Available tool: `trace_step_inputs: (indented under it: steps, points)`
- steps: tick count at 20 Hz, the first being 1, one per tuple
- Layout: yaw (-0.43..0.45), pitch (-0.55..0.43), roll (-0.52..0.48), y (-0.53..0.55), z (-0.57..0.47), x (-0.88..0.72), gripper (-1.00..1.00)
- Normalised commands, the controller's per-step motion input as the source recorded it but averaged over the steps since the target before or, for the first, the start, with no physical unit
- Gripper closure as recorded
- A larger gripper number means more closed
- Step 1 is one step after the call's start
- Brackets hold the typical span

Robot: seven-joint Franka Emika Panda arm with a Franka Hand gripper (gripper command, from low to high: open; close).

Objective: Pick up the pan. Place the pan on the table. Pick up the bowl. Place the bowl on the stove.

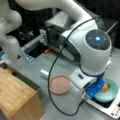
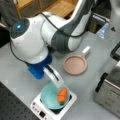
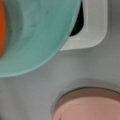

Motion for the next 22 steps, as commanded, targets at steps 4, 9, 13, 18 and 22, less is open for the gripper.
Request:
trace_step_inputs:
  steps: [4, 9, 13, 18, 22]
  points:
    - [-0.101, -0.202, -0.115, 0.25, -0.02, -0.95, -1.0]
    - [-0.083, -0.342, -0.121, 0.16, -0.1, -1.0, -1.0]
    - [-0.062, -0.407, -0.108, 0.05, -0.15, -1.0, -1.0]
    - [-0.024, -0.398, -0.087, 0.05, -0.14, -0.87, -1.0]
    - [0.003, -0.342, -0.06, 0.08, -0.12, -0.69, -1.0]
